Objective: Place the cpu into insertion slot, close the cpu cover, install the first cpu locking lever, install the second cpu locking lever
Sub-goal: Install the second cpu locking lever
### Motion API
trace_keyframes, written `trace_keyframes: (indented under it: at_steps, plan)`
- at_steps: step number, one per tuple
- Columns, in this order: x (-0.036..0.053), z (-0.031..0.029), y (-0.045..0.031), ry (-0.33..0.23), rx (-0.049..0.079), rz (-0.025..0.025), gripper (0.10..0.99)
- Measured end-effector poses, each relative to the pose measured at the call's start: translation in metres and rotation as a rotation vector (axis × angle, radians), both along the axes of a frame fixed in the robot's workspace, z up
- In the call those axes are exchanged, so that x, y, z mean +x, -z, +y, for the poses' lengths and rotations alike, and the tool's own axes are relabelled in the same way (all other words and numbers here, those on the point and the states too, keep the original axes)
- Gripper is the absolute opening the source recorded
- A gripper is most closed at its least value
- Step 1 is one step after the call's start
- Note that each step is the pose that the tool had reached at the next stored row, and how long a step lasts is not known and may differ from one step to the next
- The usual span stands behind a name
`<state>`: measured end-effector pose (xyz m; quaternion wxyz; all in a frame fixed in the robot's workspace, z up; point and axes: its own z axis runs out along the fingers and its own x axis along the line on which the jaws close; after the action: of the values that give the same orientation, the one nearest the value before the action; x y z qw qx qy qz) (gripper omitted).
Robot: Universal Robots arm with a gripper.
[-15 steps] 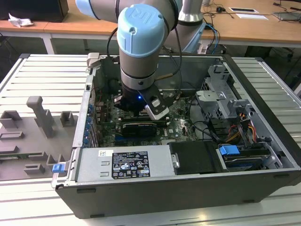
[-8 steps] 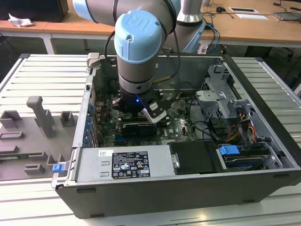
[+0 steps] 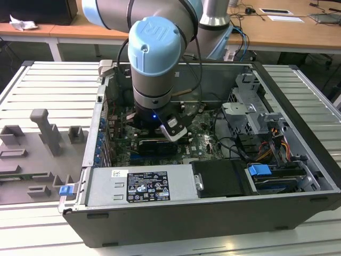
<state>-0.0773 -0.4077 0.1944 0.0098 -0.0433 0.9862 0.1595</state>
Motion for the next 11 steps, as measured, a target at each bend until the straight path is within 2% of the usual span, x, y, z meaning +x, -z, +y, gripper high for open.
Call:
trace_keyframes:
  at_steps: [4,7,11]
  plan:
    - [-0.0016,0.0008,0.0026,0.0,0.005,0.0003,0.106]
    - [-0.0023,0.0008,0.0017,0.0,0.006,0.0002,0.106]
    - [-0.003,0.0011,-0.0149,0.0,0.006,0.0005,0.106]
